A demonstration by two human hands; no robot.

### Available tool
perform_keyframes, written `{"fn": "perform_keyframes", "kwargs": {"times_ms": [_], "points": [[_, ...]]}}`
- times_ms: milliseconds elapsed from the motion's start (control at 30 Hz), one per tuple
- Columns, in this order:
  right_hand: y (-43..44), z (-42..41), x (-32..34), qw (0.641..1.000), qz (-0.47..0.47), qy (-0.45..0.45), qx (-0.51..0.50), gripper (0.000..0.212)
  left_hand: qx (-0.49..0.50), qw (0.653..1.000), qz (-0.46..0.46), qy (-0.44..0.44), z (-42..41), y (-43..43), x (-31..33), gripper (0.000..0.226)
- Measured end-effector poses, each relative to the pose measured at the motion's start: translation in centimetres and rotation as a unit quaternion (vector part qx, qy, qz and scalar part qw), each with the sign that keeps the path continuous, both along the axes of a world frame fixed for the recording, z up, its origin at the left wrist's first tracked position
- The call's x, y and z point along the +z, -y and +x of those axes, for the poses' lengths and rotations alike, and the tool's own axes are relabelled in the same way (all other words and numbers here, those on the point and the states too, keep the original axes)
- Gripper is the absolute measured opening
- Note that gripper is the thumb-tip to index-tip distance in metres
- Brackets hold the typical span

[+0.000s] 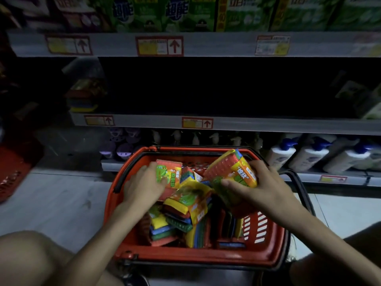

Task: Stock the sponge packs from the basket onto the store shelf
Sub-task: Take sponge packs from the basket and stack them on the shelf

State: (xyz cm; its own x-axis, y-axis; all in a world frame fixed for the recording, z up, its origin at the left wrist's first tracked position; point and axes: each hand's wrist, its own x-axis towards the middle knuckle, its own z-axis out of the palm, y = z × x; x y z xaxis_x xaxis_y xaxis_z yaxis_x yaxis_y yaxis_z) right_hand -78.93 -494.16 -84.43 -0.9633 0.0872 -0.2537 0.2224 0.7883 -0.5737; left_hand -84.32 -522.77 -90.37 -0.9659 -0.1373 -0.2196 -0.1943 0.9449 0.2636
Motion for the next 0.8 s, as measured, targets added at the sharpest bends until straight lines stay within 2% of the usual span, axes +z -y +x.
{"fn": "perform_keyframes", "kwargs": {"times_ms": [100,200,233,300,400,467,500,633,733,767,800], "points": [[0.8,-0.3,0.1,0.99,-0.127,0.053,-0.022,0.075,0.036,0.996,-0.027,0.079,-1.9,1.3,-0.8,0.078],[1.3,-0.4,0.6,0.971,-0.222,0.086,-0.032,0.055,0.068,0.983,0.026,0.167,-2.8,1.8,-2.6,0.099],[1.5,-0.4,0.7,0.964,-0.249,0.092,-0.026,0.053,0.073,0.978,0.038,0.19,-3.0,2.1,-3.6,0.102],[1.7,-0.2,0.4,0.955,-0.277,0.101,-0.022,0.065,0.079,0.973,0.076,0.201,-3.4,2.5,-5.8,0.1],[1.7,0.0,-0.5,0.956,-0.277,0.088,-0.028,0.105,0.083,0.959,0.198,0.187,-3.3,2.1,-6.5,0.061],[1.7,0.1,-0.5,0.966,-0.249,0.075,-0.011,0.12,0.106,0.95,0.245,0.16,-2.9,1.5,-5.8,0.055],[1.7,0.3,-0.2,0.968,-0.243,0.065,-0.002,0.119,0.123,0.947,0.254,0.155,-2.7,1.4,-5.6,0.058],[1.7,0.5,0.4,0.969,-0.245,0.03,0.02,0.093,0.128,0.952,0.247,0.129,-2.7,1.4,-4.3,0.063],[1.9,0.1,-0.2,0.951,-0.307,0.03,0.006,0.075,0.083,0.967,0.227,0.077,-2.8,1.5,-2.8,0.092],[2.0,0.0,-0.3,0.945,-0.326,0.035,0.0,0.072,0.077,0.967,0.234,0.066,-2.7,1.5,-2.2,0.098],[2.2,0.0,-0.5,0.941,-0.337,0.037,-0.008,0.07,0.071,0.966,0.244,0.049,-2.6,1.5,-1.6,0.094]]}}
